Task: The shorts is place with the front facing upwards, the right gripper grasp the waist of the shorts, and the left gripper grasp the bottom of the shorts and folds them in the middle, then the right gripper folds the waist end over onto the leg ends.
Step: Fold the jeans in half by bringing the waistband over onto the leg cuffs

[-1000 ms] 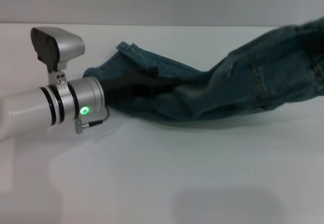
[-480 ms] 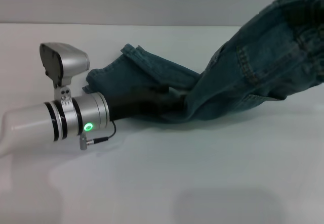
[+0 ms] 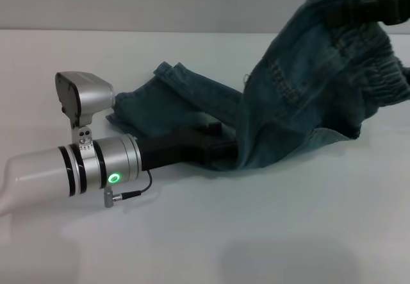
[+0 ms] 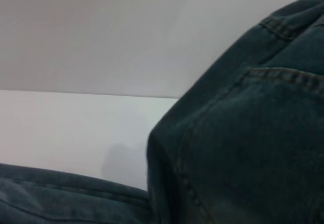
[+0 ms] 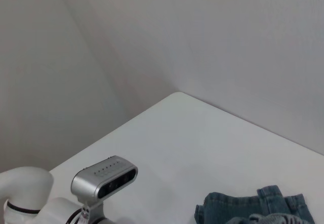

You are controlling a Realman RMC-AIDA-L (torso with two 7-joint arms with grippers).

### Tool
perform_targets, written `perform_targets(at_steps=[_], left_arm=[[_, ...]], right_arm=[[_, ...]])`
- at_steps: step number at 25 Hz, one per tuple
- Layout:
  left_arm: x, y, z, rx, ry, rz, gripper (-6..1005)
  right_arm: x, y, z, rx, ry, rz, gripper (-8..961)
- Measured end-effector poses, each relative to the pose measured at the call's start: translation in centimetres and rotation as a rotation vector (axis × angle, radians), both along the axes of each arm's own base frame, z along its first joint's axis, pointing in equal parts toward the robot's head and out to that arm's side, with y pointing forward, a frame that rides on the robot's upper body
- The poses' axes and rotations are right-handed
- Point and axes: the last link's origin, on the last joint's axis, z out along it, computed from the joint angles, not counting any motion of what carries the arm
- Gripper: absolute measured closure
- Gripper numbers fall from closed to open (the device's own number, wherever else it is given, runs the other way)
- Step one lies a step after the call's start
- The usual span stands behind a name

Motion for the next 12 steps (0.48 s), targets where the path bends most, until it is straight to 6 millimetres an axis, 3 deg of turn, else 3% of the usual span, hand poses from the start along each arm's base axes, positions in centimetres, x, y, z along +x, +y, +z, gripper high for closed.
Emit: perform_targets(at_steps=[12], left_arm=[[0.1, -1.2, -0.5, -0.044, -0.027, -0.004, 190]], right_arm=[[-1.9, 1.7, -2.3, -0.045, 0.001, 0.031, 905]])
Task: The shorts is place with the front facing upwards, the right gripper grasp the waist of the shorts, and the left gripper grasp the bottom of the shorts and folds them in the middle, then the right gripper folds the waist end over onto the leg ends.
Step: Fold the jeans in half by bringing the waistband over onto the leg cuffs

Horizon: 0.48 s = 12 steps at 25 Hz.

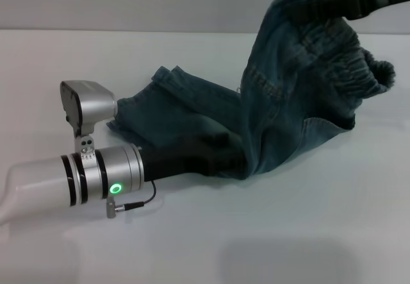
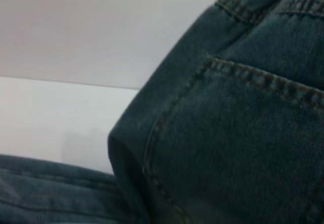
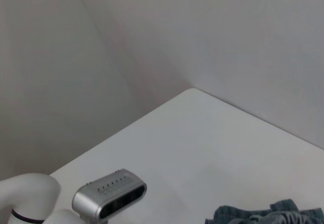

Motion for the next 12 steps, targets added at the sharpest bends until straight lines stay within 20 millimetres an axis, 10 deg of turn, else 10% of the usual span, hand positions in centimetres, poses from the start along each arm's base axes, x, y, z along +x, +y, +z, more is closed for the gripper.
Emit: perform_targets(at_steps=[12], left_arm=[[0.3, -1.0, -0.1, -0.039, -0.047, -0.008, 190]], right_arm=[[-0.6, 0.6, -1.5, -0.046, -0.028, 0.002, 904]])
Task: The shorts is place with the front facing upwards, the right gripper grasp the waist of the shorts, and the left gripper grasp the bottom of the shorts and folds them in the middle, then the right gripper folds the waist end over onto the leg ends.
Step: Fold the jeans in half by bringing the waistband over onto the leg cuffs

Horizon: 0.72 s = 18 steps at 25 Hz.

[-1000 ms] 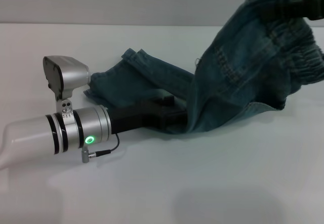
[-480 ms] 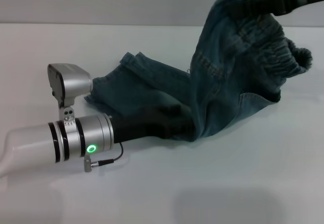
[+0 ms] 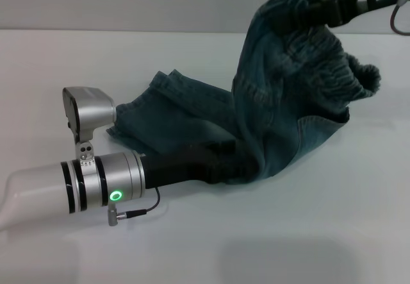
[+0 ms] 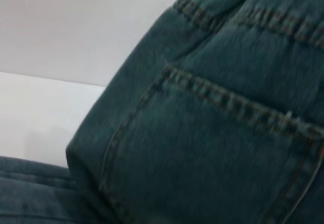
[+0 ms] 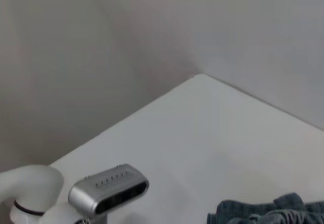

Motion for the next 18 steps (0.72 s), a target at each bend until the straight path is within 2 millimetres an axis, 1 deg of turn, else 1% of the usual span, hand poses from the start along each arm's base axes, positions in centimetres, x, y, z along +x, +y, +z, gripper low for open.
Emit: perform_targets(at_steps=[2, 4, 8, 10, 11, 12, 13, 18], left_arm=[[-0.2, 0.2, 0.2, 0.014, 0.001, 0.000, 190], [-0.5, 0.7, 0.9, 0.044, 0.007, -0.002, 191], [-1.9, 2.0, 3.0, 0.129, 0.046, 0.008, 191], [-3.0, 2.8, 4.5, 0.197, 0.080, 0.029, 191], [-3.0, 2.8, 4.5, 0.197, 0.080, 0.029, 191], [-4.0, 3.3, 5.9, 0.265, 0.112, 0.051, 191], [-4.5, 3.5, 6.6, 0.298, 0.121, 0.064, 191], [-5.8, 4.1, 8.8, 0.395, 0.112, 0.135, 191]], right_arm=[[0.3, 0.0, -0.1, -0.005, -0.014, -0.010, 904], [0.4, 0.0, -0.1, -0.005, -0.016, -0.013, 904], [0.7, -0.1, -0.4, -0.010, -0.013, -0.021, 904], [0.7, -0.2, -0.6, -0.016, -0.011, -0.022, 904], [0.7, -0.3, -0.8, -0.019, -0.009, -0.020, 904], [0.7, -0.4, -1.1, -0.024, -0.007, -0.017, 904], [0.7, -0.4, -1.4, -0.027, -0.007, -0.013, 904], [0.3, -0.2, -4.0, -0.045, -0.026, -0.004, 905]])
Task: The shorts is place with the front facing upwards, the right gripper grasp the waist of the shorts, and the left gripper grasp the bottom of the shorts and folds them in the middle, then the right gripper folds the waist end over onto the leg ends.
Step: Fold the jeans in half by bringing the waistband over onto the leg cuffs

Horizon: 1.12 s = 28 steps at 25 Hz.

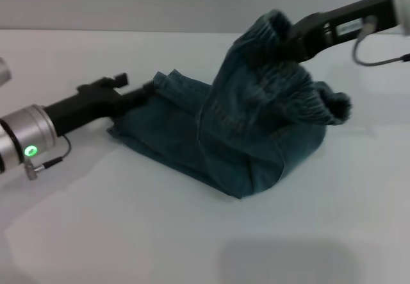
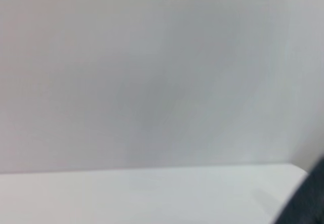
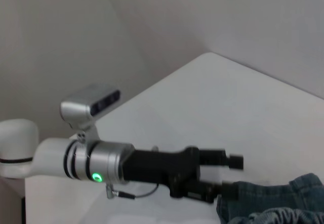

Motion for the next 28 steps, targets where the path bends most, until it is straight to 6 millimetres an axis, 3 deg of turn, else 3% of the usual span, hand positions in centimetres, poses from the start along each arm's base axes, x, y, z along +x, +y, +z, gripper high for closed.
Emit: perform_targets(at_steps=[4, 15, 23, 28], left_arm=[[-0.8, 0.1, 0.7, 0.038, 0.005, 0.030, 191], [-1.3, 0.2, 0.5, 0.046, 0.036, 0.053, 191], [-1.6, 0.1, -0.1, 0.049, 0.055, 0.064, 191], [-1.7, 0.1, -0.1, 0.056, 0.065, 0.064, 191]], right_arm=[[-0.2, 0.5, -2.5, 0.013, -0.024, 0.007, 905], [-1.5, 1.8, -7.6, 0.006, -0.068, 0.062, 905], [-2.1, 2.5, -9.2, 0.052, -0.094, 0.117, 749], [-2.4, 2.8, -9.4, 0.105, -0.056, 0.174, 510]])
